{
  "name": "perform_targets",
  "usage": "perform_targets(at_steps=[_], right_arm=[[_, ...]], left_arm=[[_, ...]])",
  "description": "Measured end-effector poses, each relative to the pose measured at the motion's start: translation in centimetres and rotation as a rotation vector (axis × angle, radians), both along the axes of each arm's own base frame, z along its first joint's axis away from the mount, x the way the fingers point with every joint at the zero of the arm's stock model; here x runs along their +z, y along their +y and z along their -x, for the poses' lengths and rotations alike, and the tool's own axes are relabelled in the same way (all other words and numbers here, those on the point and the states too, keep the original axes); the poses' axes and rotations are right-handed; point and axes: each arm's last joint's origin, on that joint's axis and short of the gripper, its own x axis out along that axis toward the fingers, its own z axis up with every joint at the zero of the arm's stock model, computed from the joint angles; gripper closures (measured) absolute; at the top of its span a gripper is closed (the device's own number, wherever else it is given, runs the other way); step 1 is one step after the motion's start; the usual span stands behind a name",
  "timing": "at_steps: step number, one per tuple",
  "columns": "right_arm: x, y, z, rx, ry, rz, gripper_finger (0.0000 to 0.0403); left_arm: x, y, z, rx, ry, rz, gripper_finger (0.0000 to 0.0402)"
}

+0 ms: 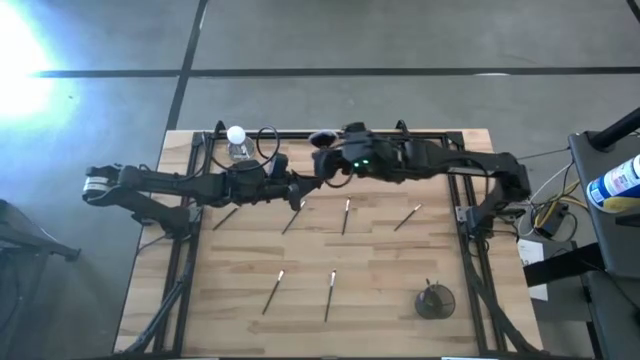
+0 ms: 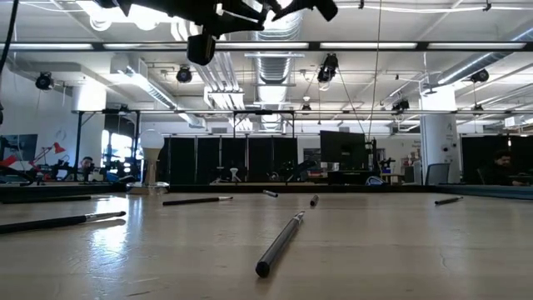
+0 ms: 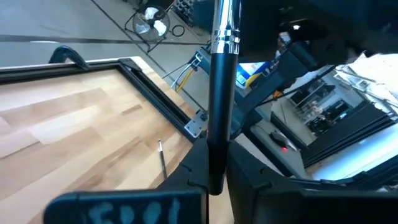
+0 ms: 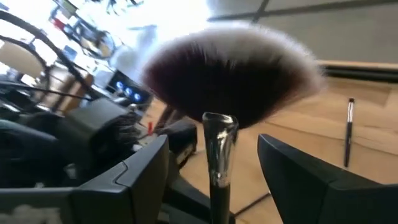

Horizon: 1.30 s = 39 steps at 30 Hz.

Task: Put items in baskets/containers
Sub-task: Put the highlighter brush into the brush holder

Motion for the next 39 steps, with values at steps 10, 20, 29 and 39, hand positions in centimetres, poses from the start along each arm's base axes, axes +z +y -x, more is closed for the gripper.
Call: perform_targets(at_steps=[10,20,29,39], right_arm=[[1.4,-0.5,-2.1,-0.012,0.082,0.076,0.023],[1.2,-0.6,-2.7,0.008,0.121,0.105,0.0335],[2.3,-0.5,-1.7,0.029,0.122,0.151,0.0335],[4.7,1.6,3.7,0.084,0.254,0.209,0.0335]], left_arm=[[0.4,-0.1,0.0,0.019,0.064,-0.053,0.0378],[0.3,-0.2,0.0,0.011,0.087,-0.064,0.0378],[0.4,-0.2,0.1,0.009,0.077,-0.041,0.0323],[1.6,-0.3,1.9,-0.006,0.072,-0.087,0.0244]])
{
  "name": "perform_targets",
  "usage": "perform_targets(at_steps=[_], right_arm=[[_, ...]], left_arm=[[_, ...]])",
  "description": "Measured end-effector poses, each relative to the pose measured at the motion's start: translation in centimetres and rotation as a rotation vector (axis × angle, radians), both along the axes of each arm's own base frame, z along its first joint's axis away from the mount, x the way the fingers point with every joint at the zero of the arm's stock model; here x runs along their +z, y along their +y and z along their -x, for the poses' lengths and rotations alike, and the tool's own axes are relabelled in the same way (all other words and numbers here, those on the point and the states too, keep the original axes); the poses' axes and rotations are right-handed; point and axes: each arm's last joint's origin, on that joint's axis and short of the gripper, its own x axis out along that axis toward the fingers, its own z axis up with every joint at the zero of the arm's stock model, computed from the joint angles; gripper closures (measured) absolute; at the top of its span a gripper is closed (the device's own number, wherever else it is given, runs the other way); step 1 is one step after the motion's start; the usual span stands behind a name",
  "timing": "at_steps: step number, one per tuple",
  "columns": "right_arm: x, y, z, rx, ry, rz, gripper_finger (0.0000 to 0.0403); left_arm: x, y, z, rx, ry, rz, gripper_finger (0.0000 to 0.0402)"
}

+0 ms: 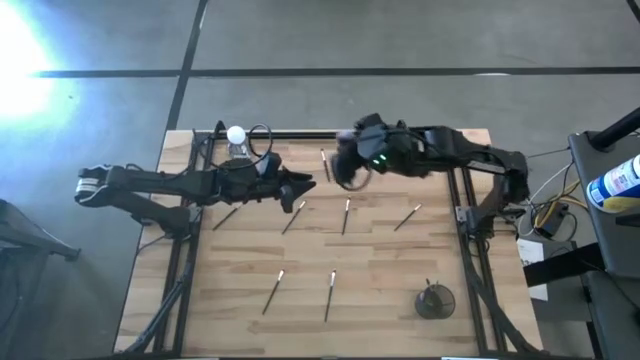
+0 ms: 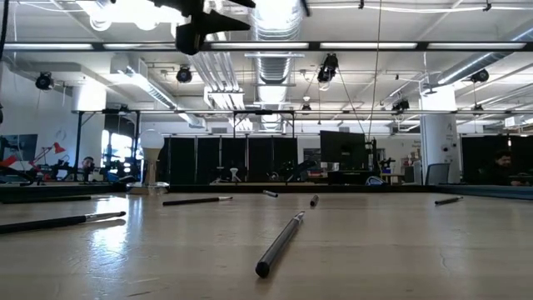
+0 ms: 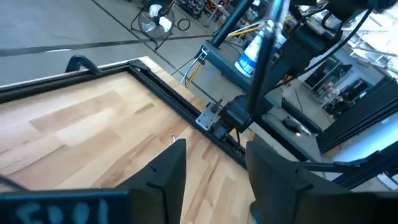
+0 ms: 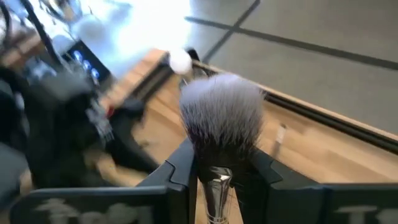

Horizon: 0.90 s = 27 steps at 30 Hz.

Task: Put items in baskets/containers
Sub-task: Put the highlighter brush into the brush holder

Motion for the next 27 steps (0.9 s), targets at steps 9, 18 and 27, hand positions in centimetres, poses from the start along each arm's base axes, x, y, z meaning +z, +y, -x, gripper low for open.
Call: perform_targets(at_steps=[9,18,27], right_arm=[[-1.5,6.3,4.7,0.108,0.137,-0.034,0.0335],[-4.9,10.7,11.7,0.221,0.105,-0.11,0.0335],[-9.6,14.2,17.0,0.322,0.067,-0.103,0.0335]], left_arm=[[-1.1,0.0,1.0,-0.003,0.016,-0.017,0.0242],[-2.4,-0.1,1.1,-0.009,0.029,-0.017,0.0241],[-3.1,0.0,1.1,-0.008,0.054,-0.03,0.0241]])
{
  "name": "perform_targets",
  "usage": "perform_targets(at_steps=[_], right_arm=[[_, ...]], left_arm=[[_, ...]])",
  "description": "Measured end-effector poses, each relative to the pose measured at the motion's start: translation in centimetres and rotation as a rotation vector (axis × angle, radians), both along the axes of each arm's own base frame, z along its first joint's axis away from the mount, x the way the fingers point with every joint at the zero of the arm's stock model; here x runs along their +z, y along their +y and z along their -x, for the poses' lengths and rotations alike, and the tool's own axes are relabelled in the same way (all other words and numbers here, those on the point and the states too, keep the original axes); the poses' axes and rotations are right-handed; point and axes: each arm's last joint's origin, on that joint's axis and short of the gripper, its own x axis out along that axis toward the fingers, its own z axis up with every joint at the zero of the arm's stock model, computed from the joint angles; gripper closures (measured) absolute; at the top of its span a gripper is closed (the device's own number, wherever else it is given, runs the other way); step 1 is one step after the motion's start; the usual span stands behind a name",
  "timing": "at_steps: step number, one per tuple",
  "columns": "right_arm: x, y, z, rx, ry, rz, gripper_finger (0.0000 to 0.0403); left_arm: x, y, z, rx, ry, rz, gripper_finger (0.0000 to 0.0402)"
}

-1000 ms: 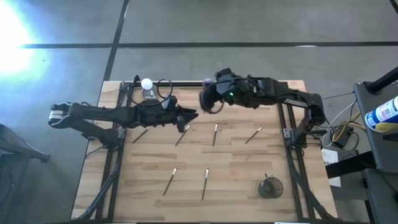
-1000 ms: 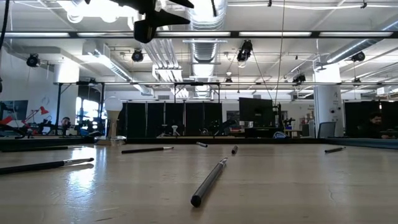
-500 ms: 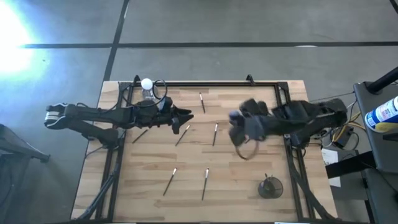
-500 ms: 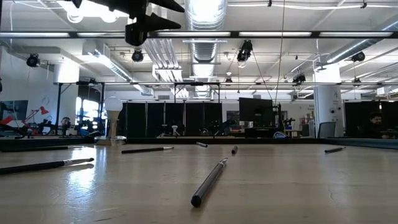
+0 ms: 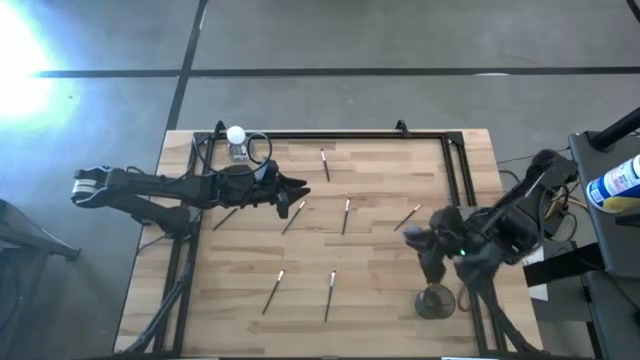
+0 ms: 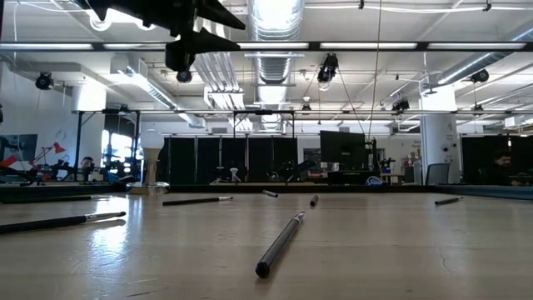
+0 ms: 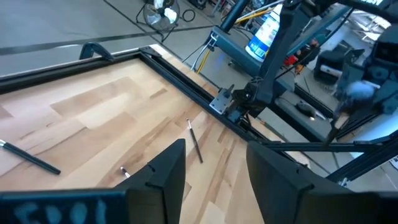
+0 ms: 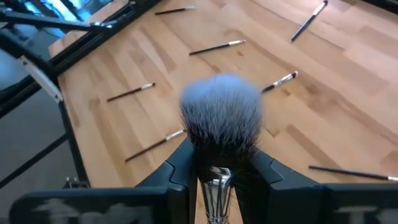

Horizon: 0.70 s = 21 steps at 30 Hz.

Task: Put items in baskets/containers
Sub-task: Put the highlighter brush into the brush holder

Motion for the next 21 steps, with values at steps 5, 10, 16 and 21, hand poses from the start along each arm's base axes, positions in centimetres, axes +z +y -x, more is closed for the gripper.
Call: perform_targets(at_steps=[5,10,16,21], right_arm=[[-1.7,1.9,2.1,0.038,-0.02,-0.01,0.0335],[-3.6,3.6,4.4,0.061,-0.066,-0.038,0.0335],[-6.9,4.8,6.6,0.088,-0.074,-0.083,0.0335],[-9.2,5.2,7.2,0.124,-0.073,-0.083,0.0335]], left_arm=[[0.0,0.0,0.0,0.006,0.002,-0.006,0.0241],[-0.1,0.1,0.0,0.018,0.008,-0.014,0.0241],[-0.1,0.2,0.0,0.062,0.012,-0.032,0.0241],[-0.1,0.2,0.0,0.07,0.011,-0.029,0.0241]])
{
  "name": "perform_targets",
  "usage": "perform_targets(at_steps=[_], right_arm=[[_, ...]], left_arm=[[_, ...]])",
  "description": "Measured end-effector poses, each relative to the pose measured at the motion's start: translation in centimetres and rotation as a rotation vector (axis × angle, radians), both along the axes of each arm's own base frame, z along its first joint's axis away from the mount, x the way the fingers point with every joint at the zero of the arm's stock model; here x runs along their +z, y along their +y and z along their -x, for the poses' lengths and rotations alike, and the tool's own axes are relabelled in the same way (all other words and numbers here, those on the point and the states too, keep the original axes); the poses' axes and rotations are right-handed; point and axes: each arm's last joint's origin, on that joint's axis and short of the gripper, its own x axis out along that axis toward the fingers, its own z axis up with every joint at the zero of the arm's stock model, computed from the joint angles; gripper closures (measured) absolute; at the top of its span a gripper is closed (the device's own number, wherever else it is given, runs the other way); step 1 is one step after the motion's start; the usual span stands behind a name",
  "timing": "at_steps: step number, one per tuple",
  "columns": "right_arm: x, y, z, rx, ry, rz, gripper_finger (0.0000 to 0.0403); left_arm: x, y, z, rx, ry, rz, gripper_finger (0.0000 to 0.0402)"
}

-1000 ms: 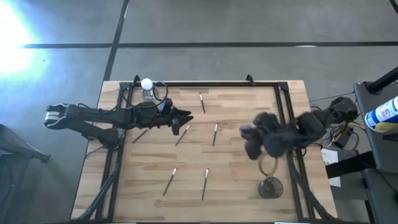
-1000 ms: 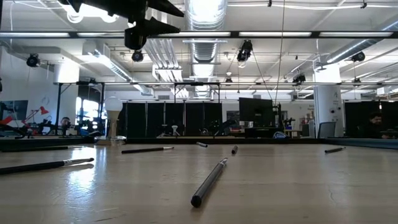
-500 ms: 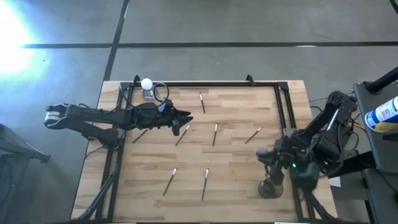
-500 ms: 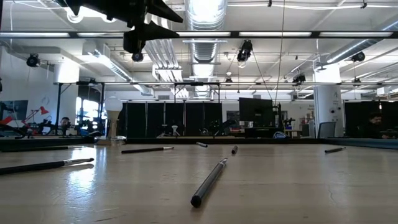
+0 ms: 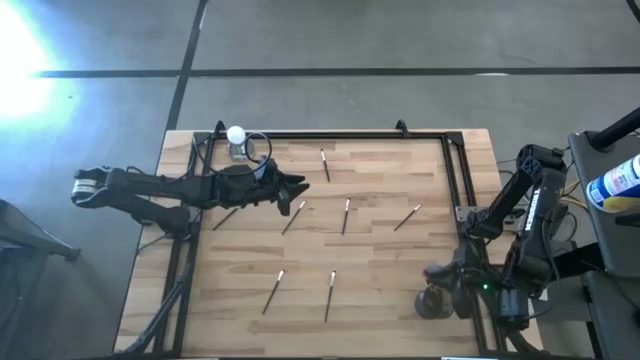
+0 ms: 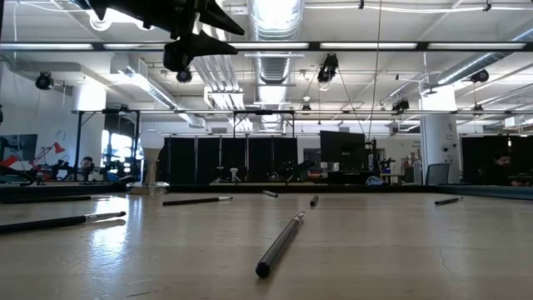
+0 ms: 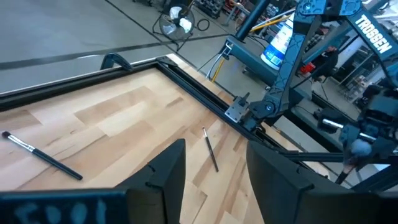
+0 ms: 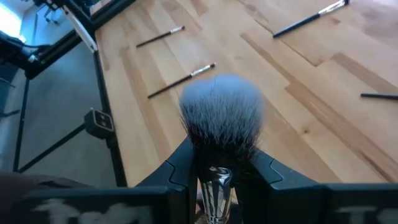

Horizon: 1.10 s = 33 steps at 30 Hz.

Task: Put items in baskets/containers
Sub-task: Put the highlighter brush into the brush holder

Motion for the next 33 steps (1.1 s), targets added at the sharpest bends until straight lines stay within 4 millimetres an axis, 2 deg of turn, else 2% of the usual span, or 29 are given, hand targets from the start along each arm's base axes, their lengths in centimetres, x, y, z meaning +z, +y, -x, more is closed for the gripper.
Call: perform_targets(at_steps=[10,21,25,33], right_arm=[[-2.1,0.0,0.8,0.038,0.01,0.029,0.0335],[-3.3,0.8,0.6,0.073,0.033,0.029,0.0335],[-4.1,1.5,0.4,0.082,0.064,0.046,0.0325],[-4.2,2.4,0.1,0.079,0.072,0.043,0.0292]], left_arm=[[0.0,0.0,0.0,0.017,-0.003,0.008,0.0241],[-0.1,0.1,0.0,0.037,0.006,0.005,0.0241],[-0.2,0.1,0.1,0.037,0.019,0.006,0.0241],[-0.2,0.1,0.1,0.037,0.023,0.007,0.0241]])
